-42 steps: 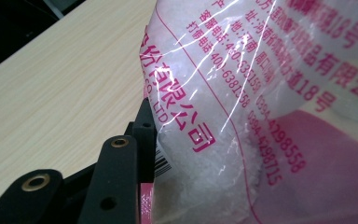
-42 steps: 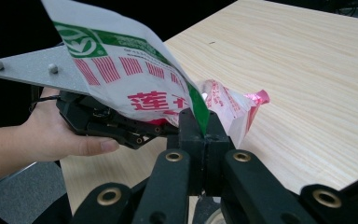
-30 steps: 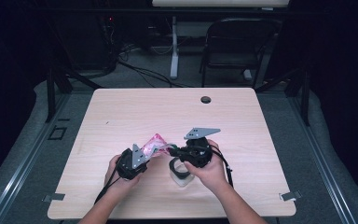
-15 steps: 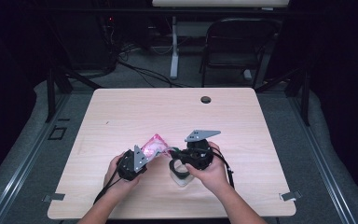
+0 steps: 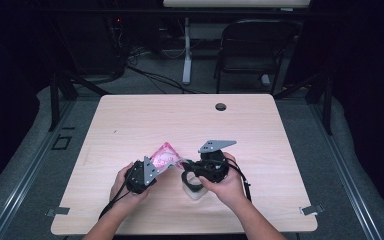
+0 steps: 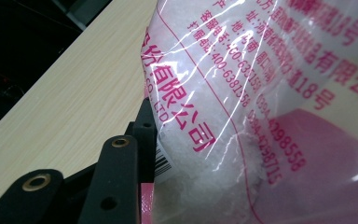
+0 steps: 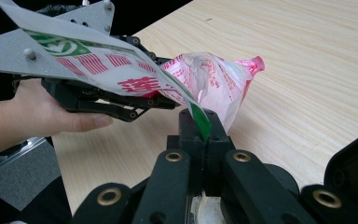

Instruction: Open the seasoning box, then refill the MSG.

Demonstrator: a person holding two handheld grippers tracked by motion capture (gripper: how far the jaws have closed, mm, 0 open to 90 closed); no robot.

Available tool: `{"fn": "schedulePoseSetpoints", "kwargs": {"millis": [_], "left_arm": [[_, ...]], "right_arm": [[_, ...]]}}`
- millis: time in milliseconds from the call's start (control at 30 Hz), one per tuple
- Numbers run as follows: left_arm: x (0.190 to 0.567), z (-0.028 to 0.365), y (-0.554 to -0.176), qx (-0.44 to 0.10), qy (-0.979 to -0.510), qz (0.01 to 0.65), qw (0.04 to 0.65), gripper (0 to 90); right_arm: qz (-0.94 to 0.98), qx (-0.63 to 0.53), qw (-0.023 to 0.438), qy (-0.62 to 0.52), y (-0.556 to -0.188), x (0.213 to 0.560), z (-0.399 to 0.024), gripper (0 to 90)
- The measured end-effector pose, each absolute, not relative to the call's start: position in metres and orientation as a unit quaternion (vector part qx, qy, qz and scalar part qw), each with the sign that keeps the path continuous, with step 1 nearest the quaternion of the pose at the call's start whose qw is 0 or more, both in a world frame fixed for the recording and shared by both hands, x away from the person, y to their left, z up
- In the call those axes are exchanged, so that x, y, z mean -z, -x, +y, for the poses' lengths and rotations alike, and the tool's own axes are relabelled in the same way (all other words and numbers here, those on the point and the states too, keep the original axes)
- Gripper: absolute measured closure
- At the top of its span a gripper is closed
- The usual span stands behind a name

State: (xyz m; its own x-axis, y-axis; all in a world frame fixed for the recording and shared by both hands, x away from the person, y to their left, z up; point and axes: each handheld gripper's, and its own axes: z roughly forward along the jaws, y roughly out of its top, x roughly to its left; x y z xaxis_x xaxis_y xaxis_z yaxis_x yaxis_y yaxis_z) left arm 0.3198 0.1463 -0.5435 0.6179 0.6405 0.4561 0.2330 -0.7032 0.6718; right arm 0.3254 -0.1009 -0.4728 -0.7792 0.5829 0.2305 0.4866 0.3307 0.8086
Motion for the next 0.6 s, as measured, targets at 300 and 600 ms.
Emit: {"fn": "schedulePoseSetpoints", "kwargs": {"millis": [300,600], "left_arm": [[0.5436,0.1456,-0.3206,-0.362,-0.852,0.251,0.282,61.1],[0.5427,0.1448,-0.3203,-0.369,-0.852,0.248,0.278,61.2]], "right_arm": [[0.816,-0.472,0.054,-0.329,-0.3246,0.4749,-0.1005,90.0],[0.816,-0.471,0.055,-0.331,-0.3243,0.4754,-0.102,90.0]]}}
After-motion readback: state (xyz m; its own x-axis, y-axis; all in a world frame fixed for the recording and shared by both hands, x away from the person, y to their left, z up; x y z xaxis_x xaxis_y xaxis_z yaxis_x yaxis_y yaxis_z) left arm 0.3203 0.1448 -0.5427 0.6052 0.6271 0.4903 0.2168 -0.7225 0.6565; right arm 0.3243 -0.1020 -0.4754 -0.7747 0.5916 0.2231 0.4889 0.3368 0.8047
